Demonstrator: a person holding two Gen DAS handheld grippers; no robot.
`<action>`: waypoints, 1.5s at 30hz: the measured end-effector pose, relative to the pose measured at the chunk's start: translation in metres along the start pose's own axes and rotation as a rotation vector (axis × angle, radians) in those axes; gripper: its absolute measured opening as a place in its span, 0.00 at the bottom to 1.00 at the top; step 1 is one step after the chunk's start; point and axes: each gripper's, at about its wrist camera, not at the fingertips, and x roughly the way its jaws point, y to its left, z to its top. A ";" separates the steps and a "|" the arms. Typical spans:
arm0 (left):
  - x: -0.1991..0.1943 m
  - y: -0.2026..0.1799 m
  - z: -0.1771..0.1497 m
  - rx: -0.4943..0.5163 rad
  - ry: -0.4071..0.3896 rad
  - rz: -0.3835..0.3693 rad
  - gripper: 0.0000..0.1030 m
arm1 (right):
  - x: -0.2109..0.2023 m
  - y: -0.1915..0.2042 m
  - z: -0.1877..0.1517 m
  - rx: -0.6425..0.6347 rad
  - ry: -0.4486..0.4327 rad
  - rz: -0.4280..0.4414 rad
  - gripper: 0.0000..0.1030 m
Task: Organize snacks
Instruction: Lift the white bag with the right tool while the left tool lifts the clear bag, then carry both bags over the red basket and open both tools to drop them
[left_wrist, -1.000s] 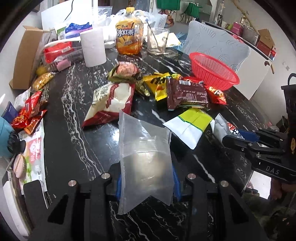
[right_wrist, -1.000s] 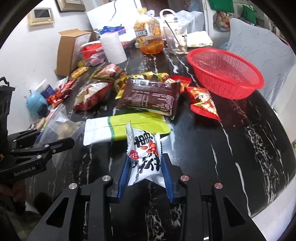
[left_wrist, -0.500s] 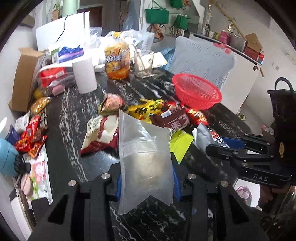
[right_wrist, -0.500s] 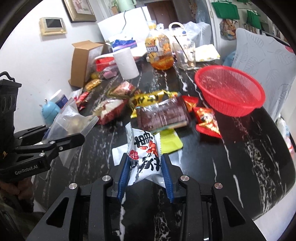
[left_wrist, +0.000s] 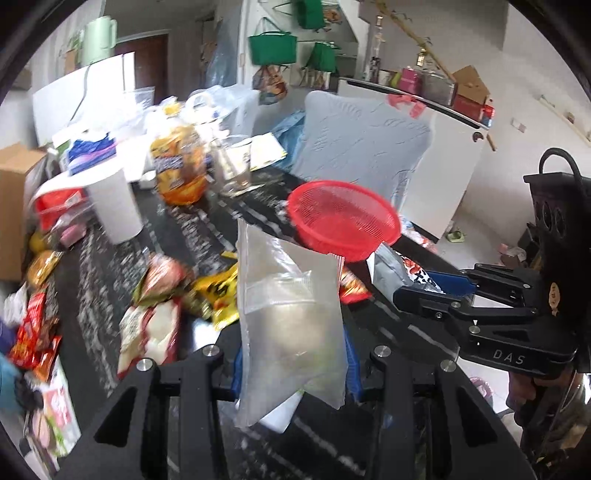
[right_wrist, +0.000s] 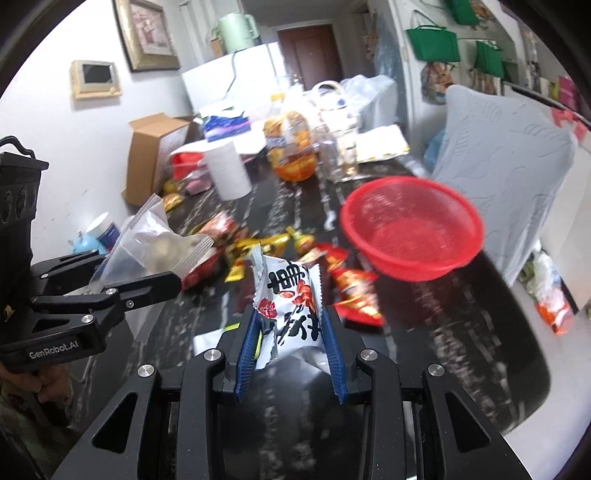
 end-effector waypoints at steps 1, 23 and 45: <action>0.003 -0.003 0.004 0.011 -0.004 -0.004 0.39 | -0.001 -0.004 0.002 0.004 -0.003 -0.007 0.33; 0.096 -0.043 0.118 0.155 -0.053 -0.037 0.39 | 0.003 -0.111 0.070 0.038 -0.095 -0.175 0.33; 0.176 -0.042 0.153 0.174 0.029 0.013 0.40 | 0.059 -0.148 0.110 0.070 -0.016 -0.220 0.66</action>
